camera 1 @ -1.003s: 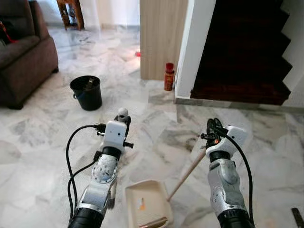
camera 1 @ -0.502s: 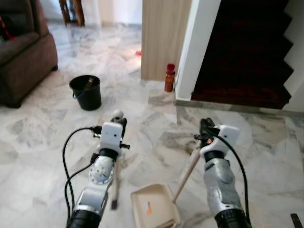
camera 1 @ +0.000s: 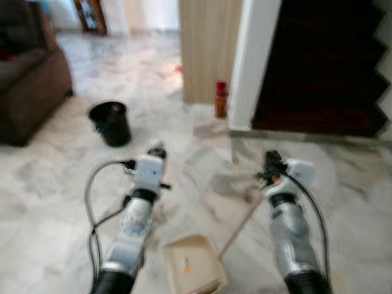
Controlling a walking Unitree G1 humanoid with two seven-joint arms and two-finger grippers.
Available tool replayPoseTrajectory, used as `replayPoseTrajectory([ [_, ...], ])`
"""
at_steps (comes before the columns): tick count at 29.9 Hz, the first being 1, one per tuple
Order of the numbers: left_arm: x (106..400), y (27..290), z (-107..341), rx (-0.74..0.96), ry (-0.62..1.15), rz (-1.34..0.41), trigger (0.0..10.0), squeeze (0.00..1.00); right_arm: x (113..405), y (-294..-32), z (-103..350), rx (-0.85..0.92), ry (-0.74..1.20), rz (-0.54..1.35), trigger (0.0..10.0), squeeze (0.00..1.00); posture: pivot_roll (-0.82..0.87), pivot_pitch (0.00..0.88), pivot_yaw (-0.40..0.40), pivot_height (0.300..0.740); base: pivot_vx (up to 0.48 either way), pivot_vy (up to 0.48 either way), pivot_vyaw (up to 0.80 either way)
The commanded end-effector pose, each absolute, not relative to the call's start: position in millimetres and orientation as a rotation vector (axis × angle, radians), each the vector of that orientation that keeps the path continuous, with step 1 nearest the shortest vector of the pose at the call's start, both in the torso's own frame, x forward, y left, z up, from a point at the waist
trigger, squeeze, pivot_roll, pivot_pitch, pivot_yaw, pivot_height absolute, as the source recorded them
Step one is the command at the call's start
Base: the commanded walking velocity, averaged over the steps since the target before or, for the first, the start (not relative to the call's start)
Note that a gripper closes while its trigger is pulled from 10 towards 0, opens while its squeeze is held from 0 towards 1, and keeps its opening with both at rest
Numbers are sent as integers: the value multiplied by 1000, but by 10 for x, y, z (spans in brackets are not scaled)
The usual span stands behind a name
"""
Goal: Sweep floor
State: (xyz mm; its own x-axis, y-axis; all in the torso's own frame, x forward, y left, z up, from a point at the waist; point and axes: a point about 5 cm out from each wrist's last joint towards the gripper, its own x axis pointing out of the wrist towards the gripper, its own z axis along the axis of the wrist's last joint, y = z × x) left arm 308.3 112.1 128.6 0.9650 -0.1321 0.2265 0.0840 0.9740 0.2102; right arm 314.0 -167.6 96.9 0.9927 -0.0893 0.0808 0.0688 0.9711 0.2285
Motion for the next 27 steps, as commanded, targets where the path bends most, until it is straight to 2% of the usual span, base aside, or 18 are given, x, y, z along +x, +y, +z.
replayPoseTrajectory([
  [1, 3108, 1211, 1381, 224, -279, -80, 10000, 0, 3191, -1536, 1104, 259, -140, -39, 10000, 0, 42, 0, -23, 740, 319, 0, 0],
  [9, 3111, 1210, 1389, 223, -281, -79, 10000, 0, 3197, -1545, 1125, 239, -149, -35, 10000, 0, 35, 0, -22, 740, 319, 0, 0],
  [15, 3098, 1212, 1379, 222, -277, -78, 10000, 0, 3199, -1591, 1158, 236, -160, -41, 10000, 0, 31, 0, -22, 740, 319, 0, 555],
  [27, 3088, 1220, 1377, 222, -276, -70, 10000, 0, 3199, -1540, 1159, 216, -163, -18, 10000, 0, 40, 0, -26, 740, 319, 0, 67],
])
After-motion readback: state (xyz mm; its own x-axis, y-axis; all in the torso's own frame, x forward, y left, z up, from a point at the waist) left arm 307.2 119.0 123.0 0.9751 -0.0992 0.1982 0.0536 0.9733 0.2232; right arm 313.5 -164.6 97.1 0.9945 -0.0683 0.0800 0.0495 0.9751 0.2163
